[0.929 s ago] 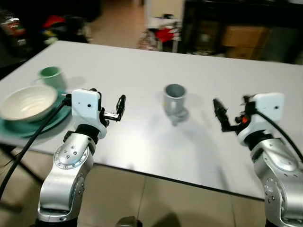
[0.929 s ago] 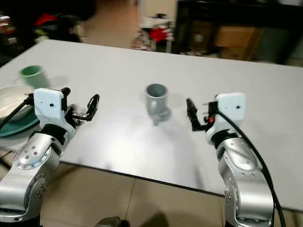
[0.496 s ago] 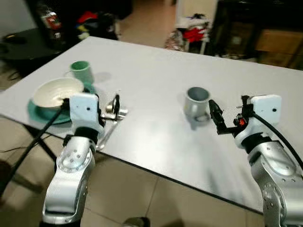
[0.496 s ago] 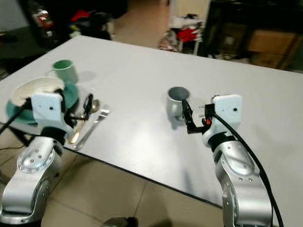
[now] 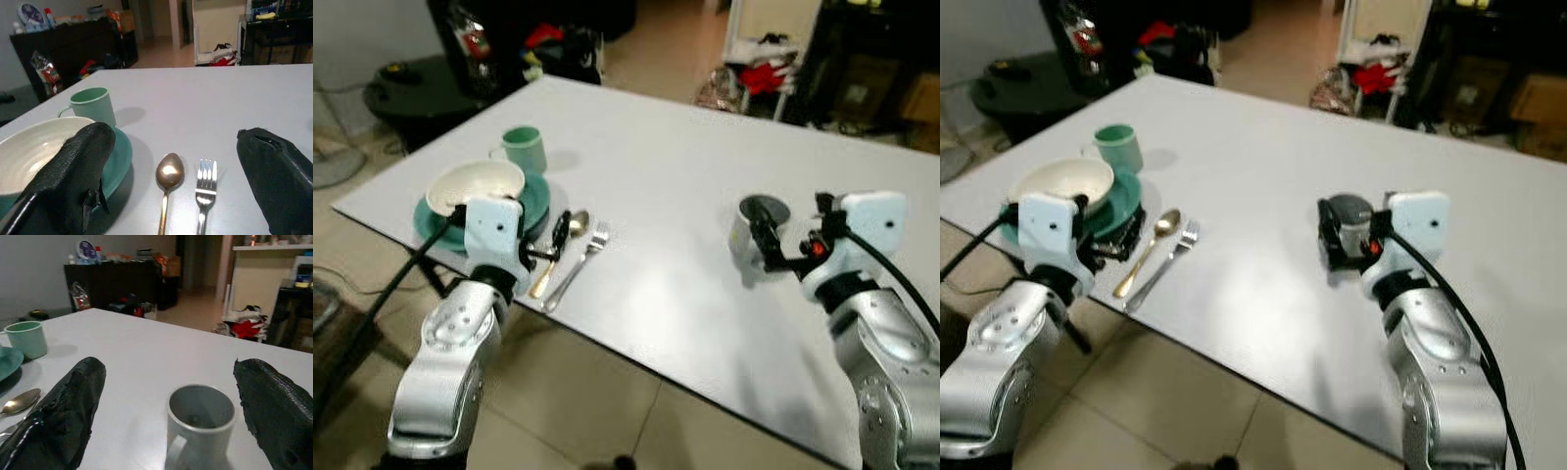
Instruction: Setting the table
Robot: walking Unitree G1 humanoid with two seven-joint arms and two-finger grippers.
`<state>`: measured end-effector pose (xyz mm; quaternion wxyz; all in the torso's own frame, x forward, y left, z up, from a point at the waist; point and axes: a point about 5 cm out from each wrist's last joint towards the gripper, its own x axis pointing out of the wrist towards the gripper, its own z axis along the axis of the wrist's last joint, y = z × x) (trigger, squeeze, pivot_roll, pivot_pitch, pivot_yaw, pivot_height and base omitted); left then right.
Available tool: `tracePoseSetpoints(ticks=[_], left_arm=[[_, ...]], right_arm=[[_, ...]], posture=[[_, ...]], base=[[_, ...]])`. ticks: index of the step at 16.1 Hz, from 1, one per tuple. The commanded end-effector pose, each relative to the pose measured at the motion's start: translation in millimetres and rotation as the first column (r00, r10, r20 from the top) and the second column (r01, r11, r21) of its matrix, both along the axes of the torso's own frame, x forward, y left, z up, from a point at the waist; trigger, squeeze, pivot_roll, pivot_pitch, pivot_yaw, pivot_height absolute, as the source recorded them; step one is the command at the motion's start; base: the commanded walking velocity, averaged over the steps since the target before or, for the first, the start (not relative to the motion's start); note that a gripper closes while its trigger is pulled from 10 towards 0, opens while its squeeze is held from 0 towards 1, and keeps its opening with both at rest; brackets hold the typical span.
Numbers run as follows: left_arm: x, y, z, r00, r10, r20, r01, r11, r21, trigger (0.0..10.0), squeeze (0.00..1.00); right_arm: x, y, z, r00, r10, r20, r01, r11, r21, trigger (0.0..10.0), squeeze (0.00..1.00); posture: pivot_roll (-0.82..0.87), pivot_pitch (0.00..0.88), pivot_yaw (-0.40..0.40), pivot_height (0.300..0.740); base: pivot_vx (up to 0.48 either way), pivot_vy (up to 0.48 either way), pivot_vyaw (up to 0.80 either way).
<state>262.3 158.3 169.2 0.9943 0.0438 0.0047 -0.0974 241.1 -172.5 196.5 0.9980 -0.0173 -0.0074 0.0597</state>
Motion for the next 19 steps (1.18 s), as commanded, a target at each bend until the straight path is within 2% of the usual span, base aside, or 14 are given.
tracePoseSetpoints(ticks=[1, 5, 7, 14, 19], left_arm=[[0.7, 1.1, 3.2, 1.0, -0.003, -0.004, 0.003, 1.0, -0.011, 10.0, 0.0], [1.9, 1.5, 4.0, 0.999, -0.031, -0.031, 0.03, 0.999, -0.028, 10.0, 0.0], [0.4, 1.4, 4.6, 0.999, -0.031, -0.025, 0.031, 1.0, -0.002, 10.0, 0.0], [-3.2, 4.8, -1.0, 1.0, 0.007, -0.028, -0.006, 1.0, 0.015, 10.0, 0.0], [-5.5, 4.9, 0.4, 1.0, 0.007, -0.027, -0.007, 1.0, 0.011, 10.0, 0.0]], right_arm=[[-1.0, 4.3, -3.7, 1.0, 0.015, -0.008, -0.015, 1.0, 0.006, 10.0, 1.0], [-3.3, 10.6, -6.5, 0.999, 0.044, -0.028, -0.044, 0.999, 0.023, 10.0, 1.0], [-0.6, 11.4, -3.5, 1.0, 0.016, 0.001, -0.016, 0.998, 0.065, 10.0, 1.0], [-4.4, 14.6, -12.5, 0.998, 0.052, -0.028, -0.051, 0.998, 0.043, 10.0, 1.0], [2.1, 18.4, -18.5, 0.996, 0.058, -0.063, -0.054, 0.997, 0.059, 10.0, 1.0]], posture=[[0.06, 0.0, 0.063, 0.74], [0.07, 0.0, 0.07, 0.74], [0.08, 0.0, 0.057, 0.74], [0.08, 0.0, 0.033, 0.74], [0.1, 0.0, 0.023, 0.74]], base=[[0.0, 0.0, 0.8], [0.0, 0.0, 0.8], [0.0, 0.0, 0.8], [0.0, 0.0, 0.8], [0.0, 0.058, 0.09]])
